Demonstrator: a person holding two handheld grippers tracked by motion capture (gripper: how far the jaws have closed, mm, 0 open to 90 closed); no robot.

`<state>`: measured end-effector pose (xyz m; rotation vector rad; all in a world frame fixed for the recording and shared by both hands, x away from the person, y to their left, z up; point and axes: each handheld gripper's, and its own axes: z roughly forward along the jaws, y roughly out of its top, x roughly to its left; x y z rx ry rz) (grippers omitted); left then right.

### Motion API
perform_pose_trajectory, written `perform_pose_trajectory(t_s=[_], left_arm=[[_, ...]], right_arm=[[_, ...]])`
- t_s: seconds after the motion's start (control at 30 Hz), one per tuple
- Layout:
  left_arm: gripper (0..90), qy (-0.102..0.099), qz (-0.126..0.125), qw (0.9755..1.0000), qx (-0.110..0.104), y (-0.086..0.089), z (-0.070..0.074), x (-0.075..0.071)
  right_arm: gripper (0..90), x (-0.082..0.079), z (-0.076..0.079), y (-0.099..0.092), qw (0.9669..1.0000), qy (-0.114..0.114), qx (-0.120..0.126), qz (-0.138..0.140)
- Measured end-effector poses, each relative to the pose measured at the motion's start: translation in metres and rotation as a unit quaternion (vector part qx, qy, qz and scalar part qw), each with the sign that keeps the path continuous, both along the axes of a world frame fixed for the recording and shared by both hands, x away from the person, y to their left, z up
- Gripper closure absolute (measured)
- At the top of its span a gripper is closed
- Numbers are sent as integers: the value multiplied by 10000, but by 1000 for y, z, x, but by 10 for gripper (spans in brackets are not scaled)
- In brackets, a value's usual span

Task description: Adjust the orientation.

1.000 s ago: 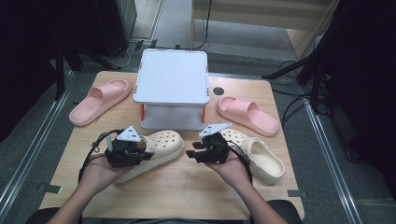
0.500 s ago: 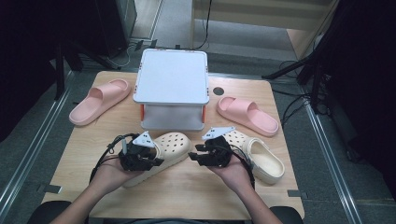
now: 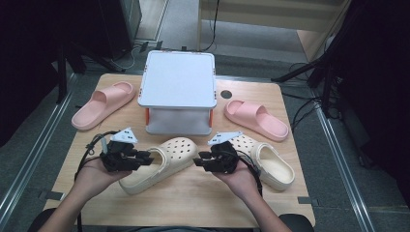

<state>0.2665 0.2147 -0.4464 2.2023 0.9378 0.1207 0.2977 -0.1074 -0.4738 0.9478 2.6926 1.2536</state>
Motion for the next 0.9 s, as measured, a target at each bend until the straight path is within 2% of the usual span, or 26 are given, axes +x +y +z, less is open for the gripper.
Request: perform_pose_trajectory(t_s=[0.03,0.13,0.23,0.43,0.73,0.9], left_arm=[[758,58,104,9999,-70,6,-1,3],[785,167,224,9996,-54,15,-7,12],[847,116,244,9996,57,19,-12,19],[865,100,306,9993,200,22,-22,33],[873,241,241,9989,309,19,-35,43],[882,279,266,9990,211,19,-36,42]], right_arm=[[717,0,0,2,9999,73,84,-3],[746,0,-1,4,9999,119,114,-14],[771,1,-4,8,9999,140,36,-21],[869,5,-12,18,9999,96,-114,25],[869,7,-23,30,9994,60,-344,-57],[869,8,-24,31,9995,46,-320,-43]])
